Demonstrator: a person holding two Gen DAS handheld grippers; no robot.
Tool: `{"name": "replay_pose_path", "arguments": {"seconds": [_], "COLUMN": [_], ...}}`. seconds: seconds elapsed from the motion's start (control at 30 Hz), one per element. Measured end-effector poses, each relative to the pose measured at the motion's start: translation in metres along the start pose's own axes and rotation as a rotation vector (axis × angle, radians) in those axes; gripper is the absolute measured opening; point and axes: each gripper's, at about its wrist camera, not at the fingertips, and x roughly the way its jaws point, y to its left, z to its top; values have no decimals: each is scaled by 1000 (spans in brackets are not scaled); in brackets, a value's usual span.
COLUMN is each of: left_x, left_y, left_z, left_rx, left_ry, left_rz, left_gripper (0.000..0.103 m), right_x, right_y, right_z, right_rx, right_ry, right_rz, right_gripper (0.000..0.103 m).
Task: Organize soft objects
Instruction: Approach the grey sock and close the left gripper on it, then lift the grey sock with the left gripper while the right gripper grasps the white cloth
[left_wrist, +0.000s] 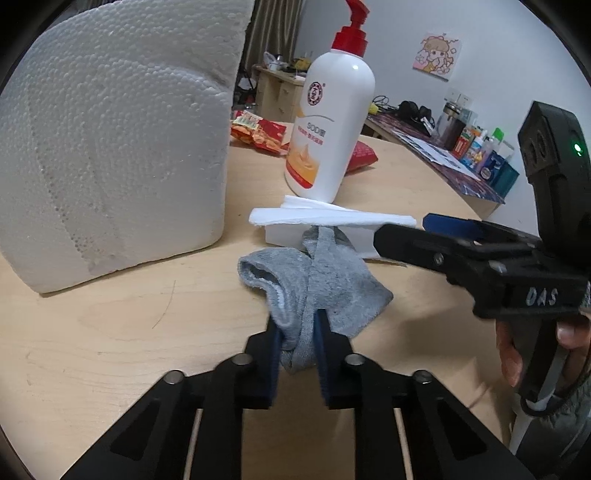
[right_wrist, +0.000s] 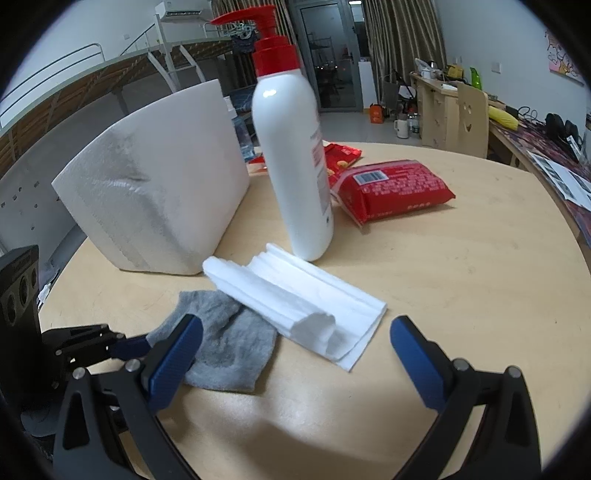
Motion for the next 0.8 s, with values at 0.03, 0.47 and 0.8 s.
{"name": "replay_pose_path", "arguments": {"seconds": [0.03, 0.47, 0.8], "left_x": [-1, -20, -30], "left_y": [0, 6, 19], "left_z": [-1, -1, -8], "left_rx": [3, 35, 30], "left_ry": [-1, -34, -8], "left_rz": [-4, 16, 47], "left_gripper": [12, 9, 9], "right_x": [0, 3, 18], "right_y": [-2, -2, 21], "right_z": [1, 5, 8], "right_rx": [6, 6, -83], "right_ry": [-3, 1, 25], "right_rz": [-1, -19, -8], "right_gripper": [103, 103, 103]}}
